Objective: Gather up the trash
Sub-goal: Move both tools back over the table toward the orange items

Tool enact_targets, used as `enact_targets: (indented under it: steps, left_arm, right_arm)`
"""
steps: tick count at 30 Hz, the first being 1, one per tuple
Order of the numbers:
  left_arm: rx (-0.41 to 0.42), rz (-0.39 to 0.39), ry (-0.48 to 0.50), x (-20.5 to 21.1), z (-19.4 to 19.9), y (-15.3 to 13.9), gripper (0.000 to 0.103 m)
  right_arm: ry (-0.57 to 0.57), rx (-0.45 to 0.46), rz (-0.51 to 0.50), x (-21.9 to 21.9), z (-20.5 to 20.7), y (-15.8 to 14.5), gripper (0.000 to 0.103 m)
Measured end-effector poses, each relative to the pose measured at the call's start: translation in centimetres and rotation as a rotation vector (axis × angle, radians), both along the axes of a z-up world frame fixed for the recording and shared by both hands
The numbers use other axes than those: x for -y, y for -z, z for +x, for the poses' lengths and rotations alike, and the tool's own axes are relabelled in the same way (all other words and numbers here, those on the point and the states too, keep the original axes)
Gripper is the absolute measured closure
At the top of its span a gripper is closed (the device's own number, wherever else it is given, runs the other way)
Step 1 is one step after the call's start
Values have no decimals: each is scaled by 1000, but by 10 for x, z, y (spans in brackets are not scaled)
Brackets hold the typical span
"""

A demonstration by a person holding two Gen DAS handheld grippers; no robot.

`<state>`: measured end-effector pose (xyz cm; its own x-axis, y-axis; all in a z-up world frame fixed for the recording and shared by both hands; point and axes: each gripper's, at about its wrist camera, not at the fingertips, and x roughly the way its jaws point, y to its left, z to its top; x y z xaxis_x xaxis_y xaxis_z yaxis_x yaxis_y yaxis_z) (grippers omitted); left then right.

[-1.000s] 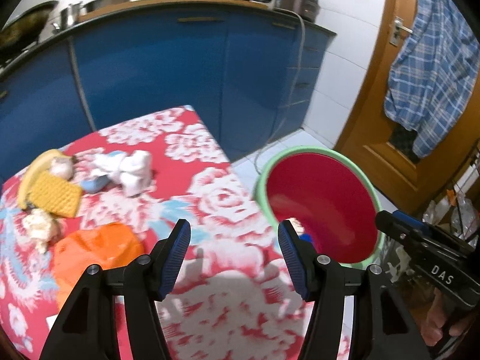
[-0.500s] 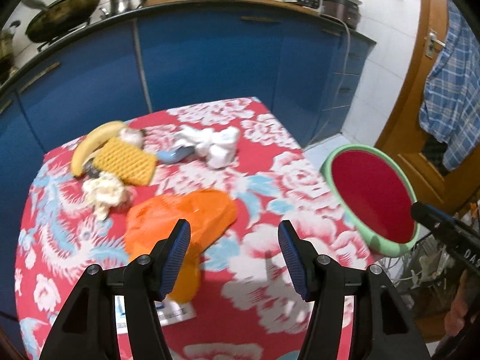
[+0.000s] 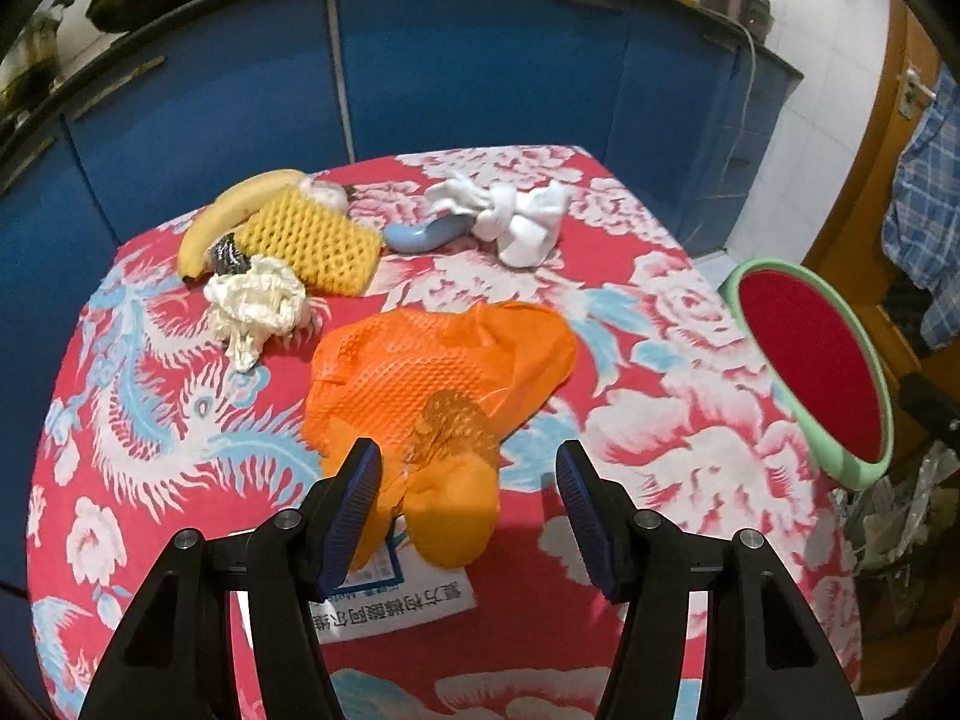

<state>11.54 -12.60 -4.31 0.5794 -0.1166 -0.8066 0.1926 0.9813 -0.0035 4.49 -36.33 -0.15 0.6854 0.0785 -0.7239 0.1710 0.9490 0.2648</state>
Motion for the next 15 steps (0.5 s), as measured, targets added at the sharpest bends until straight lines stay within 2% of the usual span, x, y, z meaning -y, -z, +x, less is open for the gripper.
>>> enact_targets:
  steps: [7, 9, 10, 15]
  left_arm:
    - [17, 2, -13, -6, 1, 6, 41]
    - [15, -8, -19, -10, 2, 6, 48]
    - [16, -9, -22, -12, 3, 6, 56]
    - [28, -51, -4, -20, 2, 1, 72]
  right_arm:
    - [-16, -11, 4, -7, 4, 3, 57]
    - [-22, -12, 5, -10, 5, 4, 57]
    - [-24, -14, 4, -11, 6, 5, 57]
    - [-39, -19, 10, -18, 10, 7, 57]
